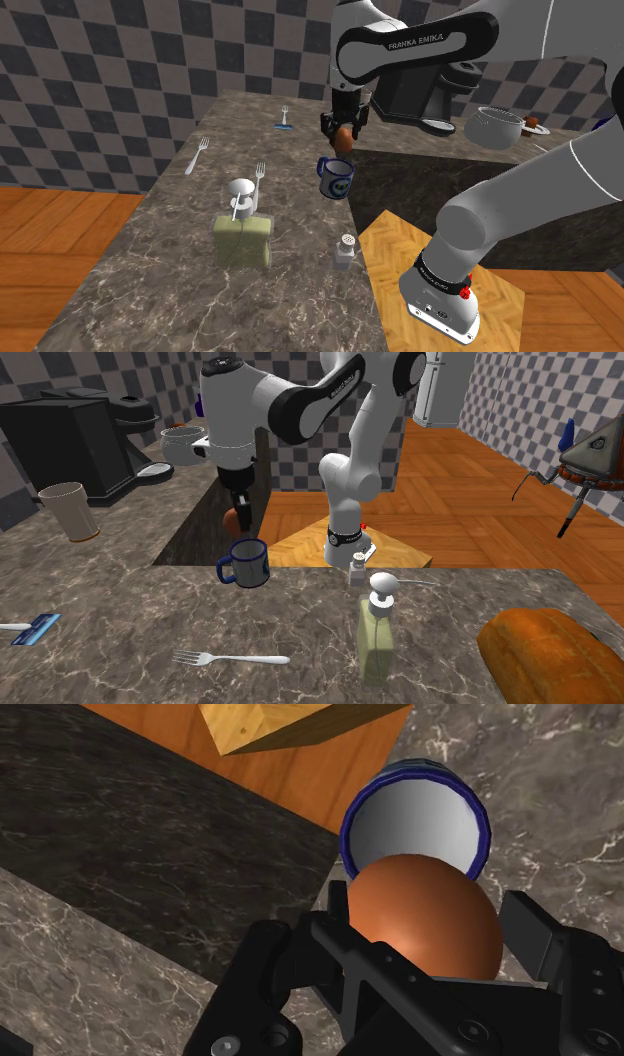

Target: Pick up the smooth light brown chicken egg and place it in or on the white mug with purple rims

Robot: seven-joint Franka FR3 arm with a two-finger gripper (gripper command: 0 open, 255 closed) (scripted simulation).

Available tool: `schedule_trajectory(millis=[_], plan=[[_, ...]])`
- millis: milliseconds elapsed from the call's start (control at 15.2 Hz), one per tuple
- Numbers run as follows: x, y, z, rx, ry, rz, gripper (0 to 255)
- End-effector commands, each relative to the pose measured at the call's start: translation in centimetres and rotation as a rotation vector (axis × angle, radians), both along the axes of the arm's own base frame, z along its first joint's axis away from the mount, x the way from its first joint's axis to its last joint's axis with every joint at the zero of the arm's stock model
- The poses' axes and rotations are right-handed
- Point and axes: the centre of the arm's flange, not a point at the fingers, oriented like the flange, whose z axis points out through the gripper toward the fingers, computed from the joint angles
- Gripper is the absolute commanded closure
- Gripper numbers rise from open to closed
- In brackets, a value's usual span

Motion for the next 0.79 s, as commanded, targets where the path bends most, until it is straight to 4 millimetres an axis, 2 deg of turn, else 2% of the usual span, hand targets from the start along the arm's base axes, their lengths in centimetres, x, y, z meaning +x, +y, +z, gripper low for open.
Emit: schedule_trajectory(millis=[0, 594, 726], plan=[[0.0, 0.0, -1.0, 0.0, 0.0, 0.0, 255], [0.0, 0.0, -5.8, 0.0, 0.0, 0.0, 255], [0.0, 0.0, -5.8, 0.0, 0.0, 0.0, 255]])
